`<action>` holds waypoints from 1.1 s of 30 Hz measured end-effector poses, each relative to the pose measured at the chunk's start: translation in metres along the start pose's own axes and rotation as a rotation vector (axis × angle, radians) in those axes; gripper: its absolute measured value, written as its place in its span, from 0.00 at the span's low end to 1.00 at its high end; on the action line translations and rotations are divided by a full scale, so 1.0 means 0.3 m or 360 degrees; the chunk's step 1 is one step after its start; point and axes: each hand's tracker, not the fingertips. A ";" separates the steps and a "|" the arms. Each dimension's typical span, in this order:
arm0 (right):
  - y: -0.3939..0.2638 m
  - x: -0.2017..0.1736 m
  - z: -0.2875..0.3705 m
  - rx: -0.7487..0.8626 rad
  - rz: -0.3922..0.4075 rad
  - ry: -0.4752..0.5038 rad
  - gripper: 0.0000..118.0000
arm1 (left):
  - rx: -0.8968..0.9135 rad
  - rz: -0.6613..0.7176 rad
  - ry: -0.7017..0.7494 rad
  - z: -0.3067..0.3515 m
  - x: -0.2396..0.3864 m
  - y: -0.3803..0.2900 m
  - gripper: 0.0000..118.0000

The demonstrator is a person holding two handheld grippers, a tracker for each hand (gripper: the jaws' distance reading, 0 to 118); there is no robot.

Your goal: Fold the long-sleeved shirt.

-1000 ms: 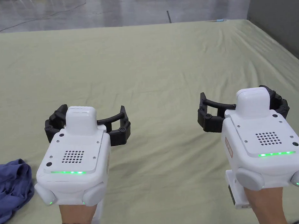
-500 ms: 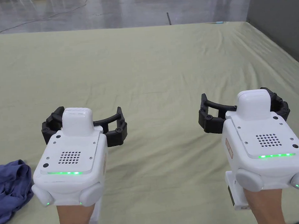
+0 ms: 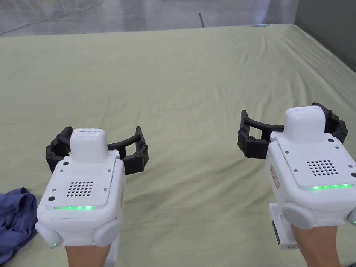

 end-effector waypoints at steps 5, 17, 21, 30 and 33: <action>-0.005 0.001 -0.001 -0.0011 0.0001 0.0006 1.00 | 0.0007 -0.0005 -0.0001 0.001 0.006 0.003 1.00; -0.011 0.000 -0.008 -0.0027 0.0007 0.0004 1.00 | 0.0005 0.0008 -0.0004 -0.001 0.005 0.002 1.00; -0.012 0.000 -0.008 -0.0030 0.0018 0.0000 1.00 | 0.0010 0.0005 -0.0003 -0.002 0.004 0.002 1.00; -0.013 0.003 -0.005 -0.0029 0.0001 0.0017 1.00 | 0.0009 0.0005 -0.0012 0.002 0.007 0.005 1.00; -0.005 0.002 -0.014 -0.0160 -0.0061 0.0068 1.00 | 0.0006 0.0003 -0.0011 0.003 0.008 0.008 1.00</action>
